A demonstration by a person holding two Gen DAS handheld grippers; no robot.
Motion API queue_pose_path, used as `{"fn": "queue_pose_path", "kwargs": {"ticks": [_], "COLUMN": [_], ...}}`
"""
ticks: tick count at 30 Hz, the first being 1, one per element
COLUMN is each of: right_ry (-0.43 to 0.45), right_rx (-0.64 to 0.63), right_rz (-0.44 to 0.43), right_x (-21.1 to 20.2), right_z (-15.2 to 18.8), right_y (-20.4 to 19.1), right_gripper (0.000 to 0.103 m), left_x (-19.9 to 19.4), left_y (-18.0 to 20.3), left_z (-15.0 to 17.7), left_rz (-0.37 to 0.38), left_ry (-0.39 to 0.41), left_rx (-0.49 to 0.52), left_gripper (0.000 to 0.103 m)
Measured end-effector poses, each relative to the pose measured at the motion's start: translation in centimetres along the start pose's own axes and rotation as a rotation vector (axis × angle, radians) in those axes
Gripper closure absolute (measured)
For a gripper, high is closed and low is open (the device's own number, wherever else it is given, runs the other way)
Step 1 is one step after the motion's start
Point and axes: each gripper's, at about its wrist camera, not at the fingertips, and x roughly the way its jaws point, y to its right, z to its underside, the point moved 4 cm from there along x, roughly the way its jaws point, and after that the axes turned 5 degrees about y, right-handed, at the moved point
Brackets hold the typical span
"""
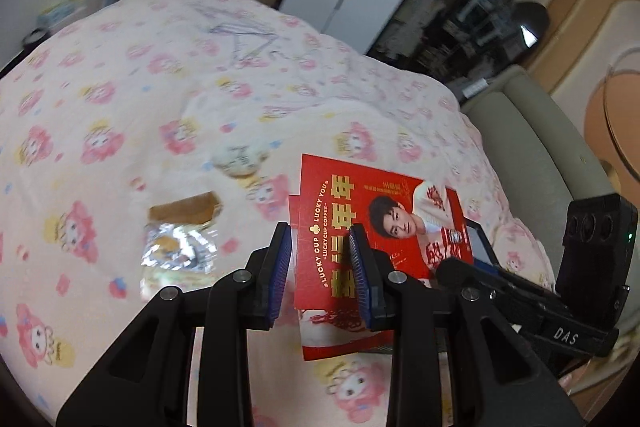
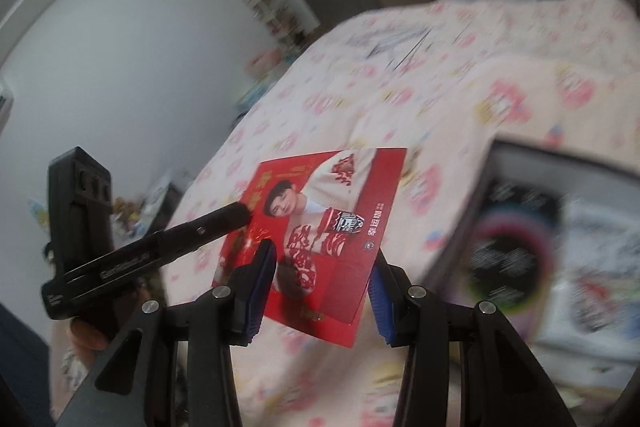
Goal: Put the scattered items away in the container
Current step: 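Carry the red envelopes with both grippers over the black box, then lower the red envelopes into the black box and open both grippers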
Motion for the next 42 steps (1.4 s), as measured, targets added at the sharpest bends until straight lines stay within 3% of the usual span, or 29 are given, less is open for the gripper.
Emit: {"fn": "queue_pose_path", "kwargs": {"ticks": [5,9,13,19,21,24,27,31,34,36,38,42], "right_ry": [0.031,0.029,-0.035,-0.198,-0.256,-0.276,-0.211,-0.097,-0.066,-0.109,-0.157,-0.245], "right_rx": [0.051,0.086,0.124,0.165,0.206,0.264,0.252,0.277,0.291,0.304,0.322,0.351], "right_rz": [0.131,0.268,0.336,0.436,0.429,0.343,0.295,0.247,0.286,0.311,0.318,0.232], "right_x": [-3.6,-5.0,-3.5,2.0,3.6,4.3,3.3,2.1,1.7,2.3,2.8,4.2], "right_z": [-2.2,-3.3,-3.9,-4.3,-3.6,-2.8,-2.9,-3.4,-3.6,-3.0,-2.3,-1.3], "right_y": [5.7,11.2,16.3,22.8,24.3,25.1,24.6,24.9,25.6,25.9,26.3,26.3], "right_gripper": [0.062,0.062,0.062,0.061,0.061,0.059,0.059,0.059,0.059,0.059,0.059,0.059], "left_x": [5.1,10.6,16.4,23.8,25.0,25.2,23.9,22.0,22.3,22.8,23.2,22.8], "left_y": [7.1,11.0,13.0,13.3,13.4,13.2,13.1,14.1,14.8,14.9,14.6,14.0], "left_z": [-0.5,0.0,1.0,2.7,3.5,3.6,3.2,3.1,4.0,5.1,5.8,5.7], "left_rz": [0.081,0.107,0.049,-0.114,-0.147,-0.169,-0.111,-0.062,-0.021,0.03,0.03,-0.004], "left_ry": [-0.079,-0.189,-0.296,-0.433,-0.476,-0.477,-0.441,-0.369,-0.414,-0.495,-0.535,-0.522], "left_rx": [0.1,0.116,0.138,0.206,0.24,0.256,0.206,0.236,0.249,0.221,0.214,0.201], "left_gripper": [0.075,0.075,0.075,0.075,0.068,0.061,0.061,0.061,0.061,0.061,0.061,0.062]}}
